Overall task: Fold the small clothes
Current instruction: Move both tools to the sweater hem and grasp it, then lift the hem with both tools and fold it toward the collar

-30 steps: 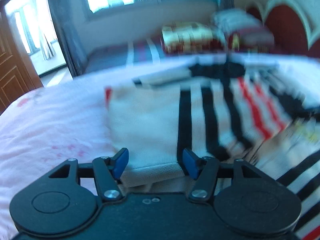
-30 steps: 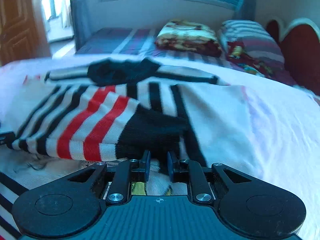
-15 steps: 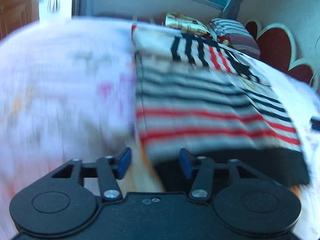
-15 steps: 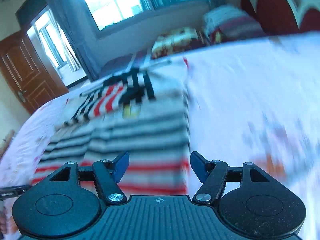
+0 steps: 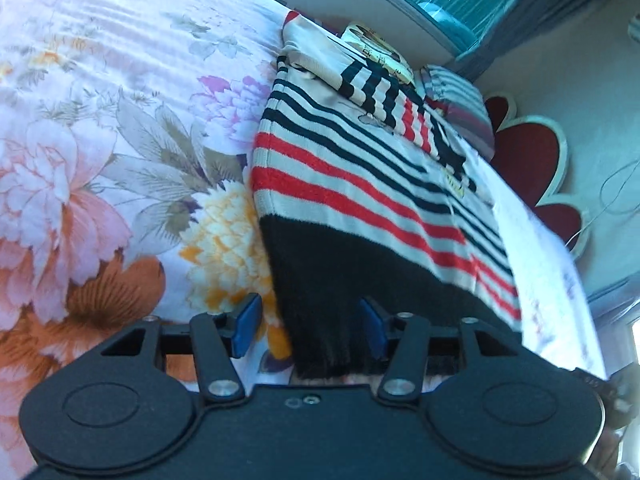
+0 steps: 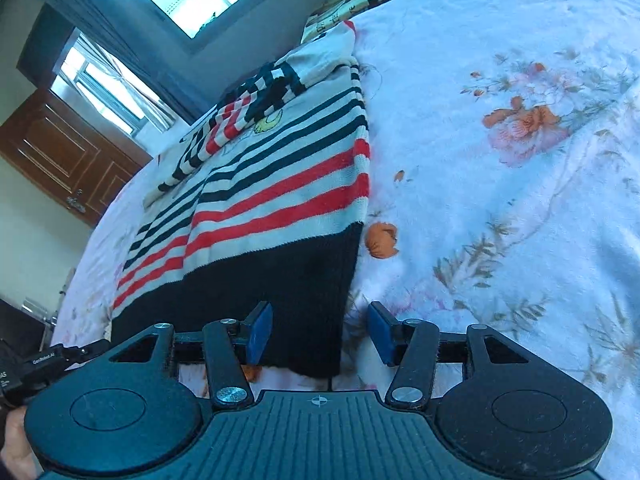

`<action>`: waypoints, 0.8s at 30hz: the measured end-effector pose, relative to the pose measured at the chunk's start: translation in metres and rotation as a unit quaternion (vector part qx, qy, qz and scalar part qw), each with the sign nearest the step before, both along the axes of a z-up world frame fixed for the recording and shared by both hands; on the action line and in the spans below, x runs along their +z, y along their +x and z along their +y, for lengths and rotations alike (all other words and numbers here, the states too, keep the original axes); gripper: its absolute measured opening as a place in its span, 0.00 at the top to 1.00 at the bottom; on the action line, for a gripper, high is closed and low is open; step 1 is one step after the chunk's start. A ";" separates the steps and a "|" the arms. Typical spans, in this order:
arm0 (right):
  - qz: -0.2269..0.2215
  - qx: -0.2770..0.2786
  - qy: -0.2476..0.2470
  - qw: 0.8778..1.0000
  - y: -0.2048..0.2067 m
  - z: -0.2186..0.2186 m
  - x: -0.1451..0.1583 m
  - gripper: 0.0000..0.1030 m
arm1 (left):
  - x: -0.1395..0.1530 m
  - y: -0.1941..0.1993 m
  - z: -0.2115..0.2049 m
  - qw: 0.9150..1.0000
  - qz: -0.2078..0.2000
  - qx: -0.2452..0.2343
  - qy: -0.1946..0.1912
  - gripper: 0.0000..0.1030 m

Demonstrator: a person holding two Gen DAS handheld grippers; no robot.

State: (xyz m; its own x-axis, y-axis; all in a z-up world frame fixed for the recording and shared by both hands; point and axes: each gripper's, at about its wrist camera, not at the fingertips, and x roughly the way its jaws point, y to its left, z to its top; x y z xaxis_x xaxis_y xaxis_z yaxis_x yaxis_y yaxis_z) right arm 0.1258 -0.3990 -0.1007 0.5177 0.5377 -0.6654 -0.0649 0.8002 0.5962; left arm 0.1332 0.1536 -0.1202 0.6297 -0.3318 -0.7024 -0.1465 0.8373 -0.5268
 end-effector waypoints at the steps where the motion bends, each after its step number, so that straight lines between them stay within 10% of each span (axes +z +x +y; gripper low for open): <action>1: 0.002 -0.001 0.007 1.000 0.004 0.000 -0.001 0.48 | -0.001 0.003 0.001 1.000 0.000 0.001 -0.006 0.53; 10: 0.022 -0.006 0.070 0.997 0.029 0.010 -0.013 0.49 | -0.009 0.024 0.006 0.998 -0.008 -0.015 -0.054 0.54; 18: 0.050 -0.013 0.106 0.993 0.018 0.003 -0.027 0.82 | -0.019 0.011 0.007 0.995 -0.019 -0.008 -0.096 0.60; 20: 0.049 -0.018 0.093 0.994 0.021 0.005 -0.026 0.95 | -0.018 0.017 0.003 0.996 -0.018 -0.008 -0.085 0.69; 21: 0.044 -0.021 0.088 0.995 0.021 0.006 -0.023 0.95 | -0.017 0.020 0.000 0.998 -0.012 -0.008 -0.061 0.93; 24: 0.011 -0.027 0.095 0.995 0.019 0.002 -0.001 0.95 | -0.008 0.016 0.002 0.998 -0.027 0.006 -0.050 0.95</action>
State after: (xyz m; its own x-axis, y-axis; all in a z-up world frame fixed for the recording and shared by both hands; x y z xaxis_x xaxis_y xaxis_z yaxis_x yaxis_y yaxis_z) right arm 0.1452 -0.3971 -0.1015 0.5357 0.6268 -0.5659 -0.0101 0.6748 0.7379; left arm 0.1491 0.1554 -0.1285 0.6704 -0.3911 -0.6306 -0.1242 0.7787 -0.6150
